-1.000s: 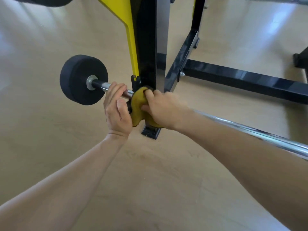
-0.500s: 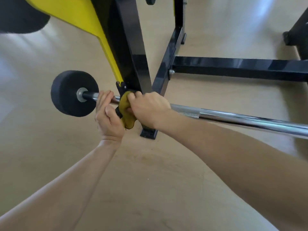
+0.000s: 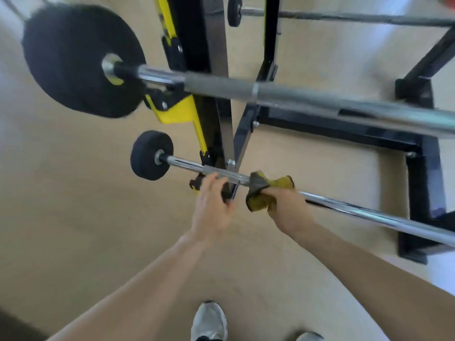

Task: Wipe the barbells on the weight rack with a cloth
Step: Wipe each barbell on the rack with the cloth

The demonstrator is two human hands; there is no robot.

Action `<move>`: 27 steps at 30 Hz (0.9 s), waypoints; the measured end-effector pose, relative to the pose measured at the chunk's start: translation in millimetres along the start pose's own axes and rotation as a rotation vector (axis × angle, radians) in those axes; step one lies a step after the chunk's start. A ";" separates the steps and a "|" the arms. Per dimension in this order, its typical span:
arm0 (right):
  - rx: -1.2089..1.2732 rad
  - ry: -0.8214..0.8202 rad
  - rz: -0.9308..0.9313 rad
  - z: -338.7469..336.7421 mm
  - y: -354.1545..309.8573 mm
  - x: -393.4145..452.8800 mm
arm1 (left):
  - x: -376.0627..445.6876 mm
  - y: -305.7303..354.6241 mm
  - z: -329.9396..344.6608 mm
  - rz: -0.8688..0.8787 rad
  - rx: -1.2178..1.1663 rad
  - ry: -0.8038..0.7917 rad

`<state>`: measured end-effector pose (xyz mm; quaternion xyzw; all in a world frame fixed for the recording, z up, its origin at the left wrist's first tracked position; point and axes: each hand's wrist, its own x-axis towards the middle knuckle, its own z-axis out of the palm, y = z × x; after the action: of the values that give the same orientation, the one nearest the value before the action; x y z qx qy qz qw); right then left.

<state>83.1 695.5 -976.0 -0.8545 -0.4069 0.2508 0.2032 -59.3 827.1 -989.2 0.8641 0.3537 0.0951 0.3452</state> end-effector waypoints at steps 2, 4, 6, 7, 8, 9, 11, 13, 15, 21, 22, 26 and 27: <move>0.067 -0.114 0.127 -35.4 -28.6 -25.2 | -20.5 47.6 -24.1 0.070 -0.059 -0.199; 0.105 -0.177 0.130 -75.6 -54.5 -53.9 | -38.4 93.4 -52.3 0.099 -0.130 -0.388; 0.121 -0.210 0.112 -123.1 -81.3 -85.1 | -55.3 136.6 -81.2 0.138 -0.046 -0.491; 0.145 -0.220 0.122 -149.9 -94.6 -101.6 | -64.1 158.3 -97.0 0.140 0.004 -0.524; 0.182 -0.220 0.139 -177.9 -106.7 -118.3 | -71.6 182.0 -116.0 0.127 0.012 -0.548; 0.224 -0.206 0.166 -207.0 -118.8 -135.6 | -78.0 205.3 -135.5 0.105 -0.015 -0.564; 0.251 -0.257 0.253 -262.5 -138.6 -171.4 | -92.8 251.0 -175.4 0.062 -0.073 -0.596; 0.211 -0.364 0.320 -316.1 -154.2 -203.7 | -107.3 289.9 -213.1 0.042 -0.133 -0.602; 0.191 -0.399 0.332 -363.2 -160.2 -234.0 | -120.4 330.5 -249.8 0.011 -0.160 -0.603; 0.251 -0.337 0.365 -456.9 -168.9 -312.1 | -133.8 417.8 -325.8 -0.006 -0.215 -0.636; 0.276 -0.301 0.374 -462.1 -169.0 -324.1 | -135.9 423.0 -331.2 -0.010 -0.216 -0.631; 0.562 -0.092 0.484 -473.1 -179.7 -361.9 | -144.1 442.8 -343.7 -0.099 -0.331 -0.561; 0.659 -0.044 0.501 -477.6 -185.9 -367.7 | -144.0 450.1 -347.6 -0.101 -0.386 -0.547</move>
<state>56.7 442.9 -398.6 -0.8108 -0.0885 0.4274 0.3899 -61.1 683.5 -420.4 0.7579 0.2657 -0.0923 0.5887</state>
